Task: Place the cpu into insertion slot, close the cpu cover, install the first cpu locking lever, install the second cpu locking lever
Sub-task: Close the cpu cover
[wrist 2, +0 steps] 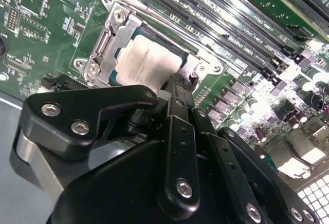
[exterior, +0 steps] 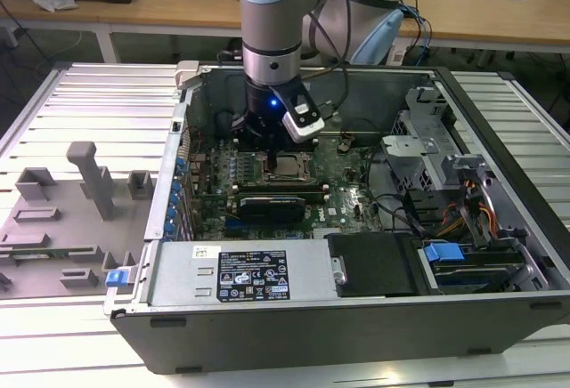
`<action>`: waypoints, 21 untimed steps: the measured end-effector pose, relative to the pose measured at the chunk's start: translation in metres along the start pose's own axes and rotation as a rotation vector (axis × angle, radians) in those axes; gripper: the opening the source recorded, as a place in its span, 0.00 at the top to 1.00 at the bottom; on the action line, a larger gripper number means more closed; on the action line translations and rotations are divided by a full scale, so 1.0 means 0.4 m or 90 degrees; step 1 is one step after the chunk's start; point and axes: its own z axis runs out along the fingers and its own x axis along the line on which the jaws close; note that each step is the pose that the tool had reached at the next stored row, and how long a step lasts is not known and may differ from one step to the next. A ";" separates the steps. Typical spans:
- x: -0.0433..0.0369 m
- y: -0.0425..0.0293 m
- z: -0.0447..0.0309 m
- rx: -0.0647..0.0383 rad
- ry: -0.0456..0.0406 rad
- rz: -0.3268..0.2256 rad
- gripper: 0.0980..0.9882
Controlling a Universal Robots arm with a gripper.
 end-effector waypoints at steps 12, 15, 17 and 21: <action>-0.009 -0.001 0.008 -0.003 0.0001 -0.003 0.99; -0.010 0.000 -0.005 -0.003 0.0001 -0.003 0.99; -0.010 0.000 -0.009 -0.003 0.0000 -0.003 0.99; -0.028 -0.001 -0.009 -0.003 0.0014 -0.003 0.99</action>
